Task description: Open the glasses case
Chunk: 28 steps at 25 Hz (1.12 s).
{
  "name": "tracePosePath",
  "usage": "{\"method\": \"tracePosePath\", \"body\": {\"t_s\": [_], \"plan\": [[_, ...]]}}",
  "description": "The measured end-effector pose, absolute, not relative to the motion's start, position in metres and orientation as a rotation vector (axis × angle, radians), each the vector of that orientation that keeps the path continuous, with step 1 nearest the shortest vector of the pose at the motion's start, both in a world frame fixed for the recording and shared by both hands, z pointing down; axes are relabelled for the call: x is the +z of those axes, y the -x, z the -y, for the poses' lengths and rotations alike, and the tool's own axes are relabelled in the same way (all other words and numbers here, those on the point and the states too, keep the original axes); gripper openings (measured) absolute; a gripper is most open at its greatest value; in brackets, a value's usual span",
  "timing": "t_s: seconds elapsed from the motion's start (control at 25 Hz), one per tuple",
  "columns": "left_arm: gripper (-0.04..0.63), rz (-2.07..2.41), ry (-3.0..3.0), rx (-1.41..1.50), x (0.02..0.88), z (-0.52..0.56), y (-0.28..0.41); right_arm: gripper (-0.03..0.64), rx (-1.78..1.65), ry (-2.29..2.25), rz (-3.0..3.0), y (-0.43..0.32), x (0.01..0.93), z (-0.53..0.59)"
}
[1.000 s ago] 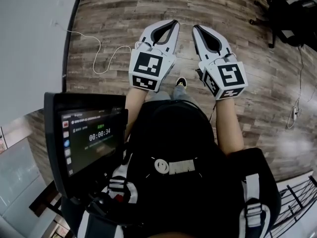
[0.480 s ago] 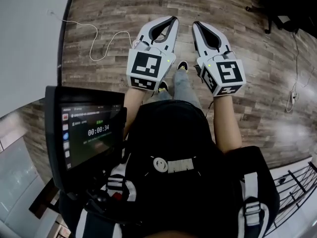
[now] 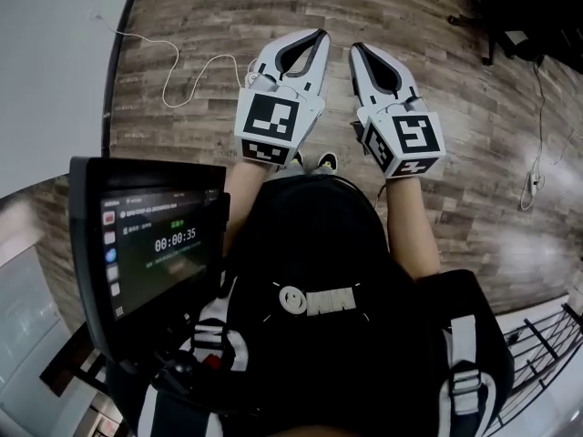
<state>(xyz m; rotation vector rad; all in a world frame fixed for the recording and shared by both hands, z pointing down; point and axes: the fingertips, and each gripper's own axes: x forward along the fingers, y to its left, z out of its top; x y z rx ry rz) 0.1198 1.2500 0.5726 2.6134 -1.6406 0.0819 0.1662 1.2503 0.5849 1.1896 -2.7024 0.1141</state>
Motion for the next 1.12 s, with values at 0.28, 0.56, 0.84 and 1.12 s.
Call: {"method": "tracePosePath", "body": {"t_s": [0.28,0.56,0.84,1.12], "plan": [[0.005,1.623,-2.632,0.088,0.574,-1.252,-0.133,0.006,0.05,-1.209,2.726,-0.173,0.576,-1.252],[0.005,1.577,-2.677,0.08,0.569,-1.25,-0.158,0.006,0.055,-1.266,2.721,-0.19,0.569,-1.246],[0.005,1.577,-2.707,0.078,0.563,-1.243,-0.159,0.006,0.034,-1.292,2.716,-0.195,0.564,-1.239],[0.005,1.582,-2.707,0.077,0.56,-1.248,-0.152,0.006,0.032,-1.278,2.725,-0.187,0.563,-1.244]]}}
